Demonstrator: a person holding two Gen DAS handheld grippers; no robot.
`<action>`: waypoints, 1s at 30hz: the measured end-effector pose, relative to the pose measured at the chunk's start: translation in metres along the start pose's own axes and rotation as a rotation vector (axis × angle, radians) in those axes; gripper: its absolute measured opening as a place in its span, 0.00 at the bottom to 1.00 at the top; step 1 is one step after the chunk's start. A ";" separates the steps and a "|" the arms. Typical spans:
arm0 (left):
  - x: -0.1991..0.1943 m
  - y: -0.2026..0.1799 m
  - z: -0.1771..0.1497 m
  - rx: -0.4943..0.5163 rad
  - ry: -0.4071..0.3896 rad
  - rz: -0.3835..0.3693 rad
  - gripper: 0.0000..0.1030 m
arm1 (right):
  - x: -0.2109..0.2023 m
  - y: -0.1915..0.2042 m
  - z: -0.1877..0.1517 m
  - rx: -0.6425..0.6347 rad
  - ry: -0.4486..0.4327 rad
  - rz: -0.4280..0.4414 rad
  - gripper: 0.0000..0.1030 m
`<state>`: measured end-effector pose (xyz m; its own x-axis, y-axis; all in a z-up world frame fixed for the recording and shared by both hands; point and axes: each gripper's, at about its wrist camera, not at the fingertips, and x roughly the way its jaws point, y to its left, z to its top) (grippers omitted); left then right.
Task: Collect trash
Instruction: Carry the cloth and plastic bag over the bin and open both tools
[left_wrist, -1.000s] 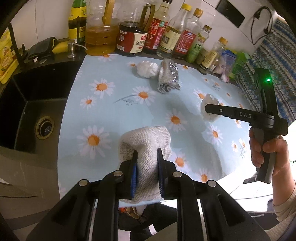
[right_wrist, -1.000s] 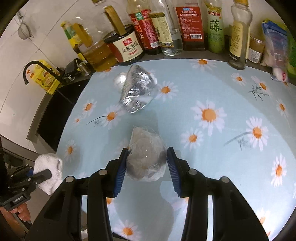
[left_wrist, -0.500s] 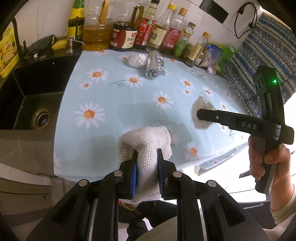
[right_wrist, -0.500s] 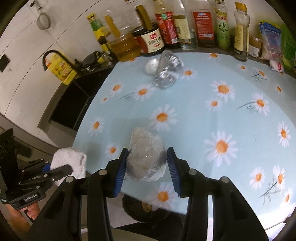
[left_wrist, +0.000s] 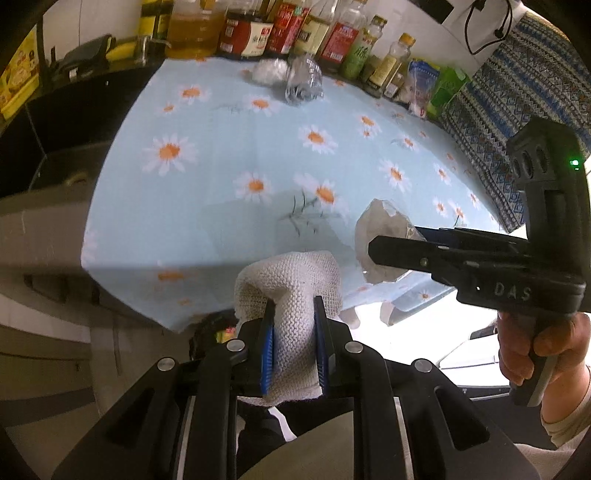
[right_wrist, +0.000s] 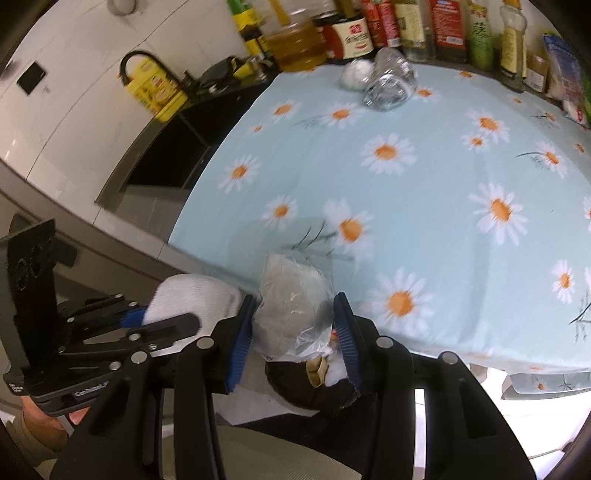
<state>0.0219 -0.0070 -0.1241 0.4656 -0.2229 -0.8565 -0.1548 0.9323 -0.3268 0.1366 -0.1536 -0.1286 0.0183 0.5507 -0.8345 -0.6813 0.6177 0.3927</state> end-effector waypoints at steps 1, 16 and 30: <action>0.002 0.001 -0.003 -0.002 0.007 0.002 0.16 | 0.003 0.002 -0.003 -0.005 0.009 0.005 0.43; 0.058 0.031 -0.052 -0.082 0.175 0.043 0.16 | 0.066 0.001 -0.053 0.011 0.152 0.030 0.43; 0.133 0.073 -0.091 -0.174 0.320 0.055 0.17 | 0.151 -0.023 -0.095 0.078 0.306 -0.019 0.43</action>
<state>-0.0069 0.0057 -0.2980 0.1607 -0.2777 -0.9471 -0.3310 0.8888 -0.3168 0.0855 -0.1386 -0.3006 -0.1983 0.3513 -0.9150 -0.6243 0.6745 0.3942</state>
